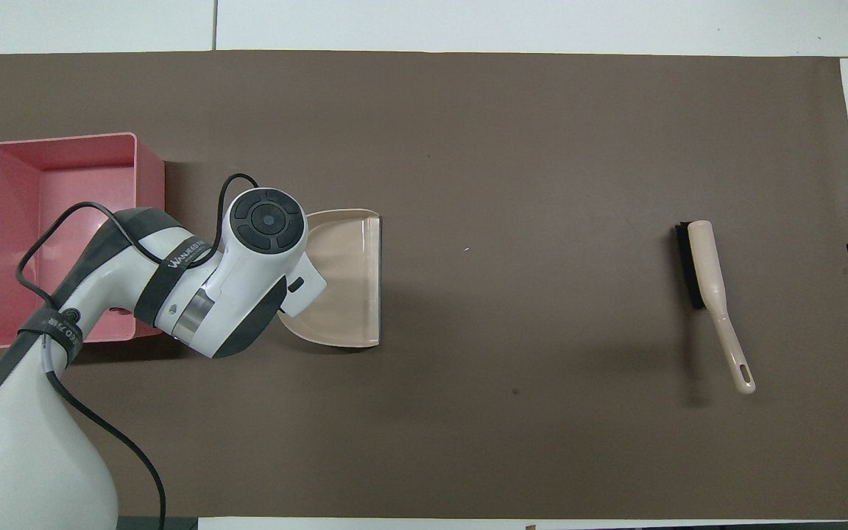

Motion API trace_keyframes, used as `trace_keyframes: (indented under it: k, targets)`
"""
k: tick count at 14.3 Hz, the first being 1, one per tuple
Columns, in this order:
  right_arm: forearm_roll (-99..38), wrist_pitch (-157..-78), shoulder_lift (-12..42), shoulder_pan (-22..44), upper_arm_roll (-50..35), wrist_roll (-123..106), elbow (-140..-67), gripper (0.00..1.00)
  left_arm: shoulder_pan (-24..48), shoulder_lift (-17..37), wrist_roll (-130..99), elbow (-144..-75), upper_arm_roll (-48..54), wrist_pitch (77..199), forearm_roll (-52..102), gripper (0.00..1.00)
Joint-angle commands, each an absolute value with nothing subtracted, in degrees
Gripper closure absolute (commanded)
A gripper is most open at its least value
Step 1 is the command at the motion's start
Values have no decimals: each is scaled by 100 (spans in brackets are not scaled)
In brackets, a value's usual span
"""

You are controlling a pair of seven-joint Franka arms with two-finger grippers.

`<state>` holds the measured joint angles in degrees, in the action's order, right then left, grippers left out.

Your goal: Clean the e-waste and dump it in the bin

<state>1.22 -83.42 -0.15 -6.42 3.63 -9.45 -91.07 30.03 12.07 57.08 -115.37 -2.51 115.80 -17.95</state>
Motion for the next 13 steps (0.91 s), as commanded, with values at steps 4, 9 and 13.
trace_keyframes:
  k: [4, 9, 13]
  targets:
    - [123, -8631, -185, -598, 396, -826, -9273, 1, 2638, 371, 4987, -11645, -343, 11093, -1696, 5]
    - [105, -8728, -193, -607, 396, -844, -9272, 1, 1936, -166, 3175, -11619, -360, 10635, -1030, 2]
    - [105, -8736, -202, -598, 387, -835, -9281, 1, 1327, -298, 1453, -11242, -395, 10494, -589, 2]
